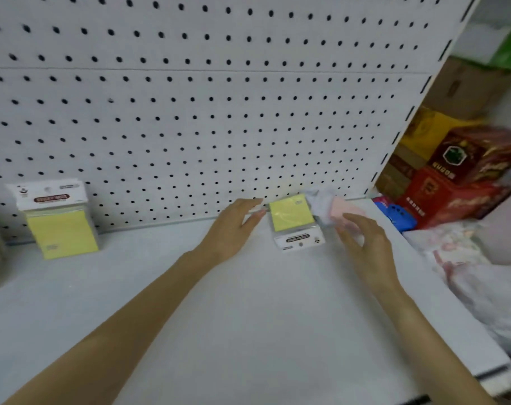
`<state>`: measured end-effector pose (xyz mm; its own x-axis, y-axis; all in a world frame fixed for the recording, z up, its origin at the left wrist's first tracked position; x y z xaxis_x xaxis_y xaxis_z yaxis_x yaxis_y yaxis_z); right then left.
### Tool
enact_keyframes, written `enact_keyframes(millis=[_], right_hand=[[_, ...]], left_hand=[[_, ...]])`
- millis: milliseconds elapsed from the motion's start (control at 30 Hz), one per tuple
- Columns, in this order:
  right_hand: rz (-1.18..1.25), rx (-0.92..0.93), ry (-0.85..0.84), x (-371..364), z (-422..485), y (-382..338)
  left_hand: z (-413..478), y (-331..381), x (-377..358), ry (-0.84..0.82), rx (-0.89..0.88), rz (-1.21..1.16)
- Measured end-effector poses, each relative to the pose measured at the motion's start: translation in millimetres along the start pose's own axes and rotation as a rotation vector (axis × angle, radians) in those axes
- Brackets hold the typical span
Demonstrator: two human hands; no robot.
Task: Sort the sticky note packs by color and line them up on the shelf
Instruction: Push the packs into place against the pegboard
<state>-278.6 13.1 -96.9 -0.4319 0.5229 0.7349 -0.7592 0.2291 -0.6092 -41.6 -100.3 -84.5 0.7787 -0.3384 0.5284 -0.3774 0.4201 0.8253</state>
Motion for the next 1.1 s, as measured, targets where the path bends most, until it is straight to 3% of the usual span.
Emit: enact_keyframes(millis=[233, 400, 867, 1033, 1100], right_hand=[[-0.047, 0.057, -0.199, 9, 47, 37], [-0.111, 0.053, -0.325, 2, 63, 49], [-0.052, -0.116, -0.182, 7, 48, 48], [0.255, -0.220, -0.124, 15, 31, 42], [0.304, -0.246, -0.135, 18, 25, 41]], left_hand=[[39, -1, -47, -0.018, 0.154, -0.062], [44, -8, -56, 0.024, 0.140, 0.096], [41, -4, -65, 0.045, 0.173, 0.236], [47, 1, -53, -0.051, 0.279, 0.277], [42, 8, -49, -0.090, 0.289, 0.170]])
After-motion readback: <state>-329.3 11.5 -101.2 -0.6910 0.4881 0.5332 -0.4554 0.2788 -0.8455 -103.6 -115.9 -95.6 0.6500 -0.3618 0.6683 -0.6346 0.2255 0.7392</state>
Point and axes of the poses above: each hand's wrist, its own z-axis towards the middle knuckle, its own x-axis out of the back of the hand, y = z × x, the point moved 2 cm from there along z, towards the middle knuckle, and after that the axes turned 7 degrees about -z, right-handed, at the moved point
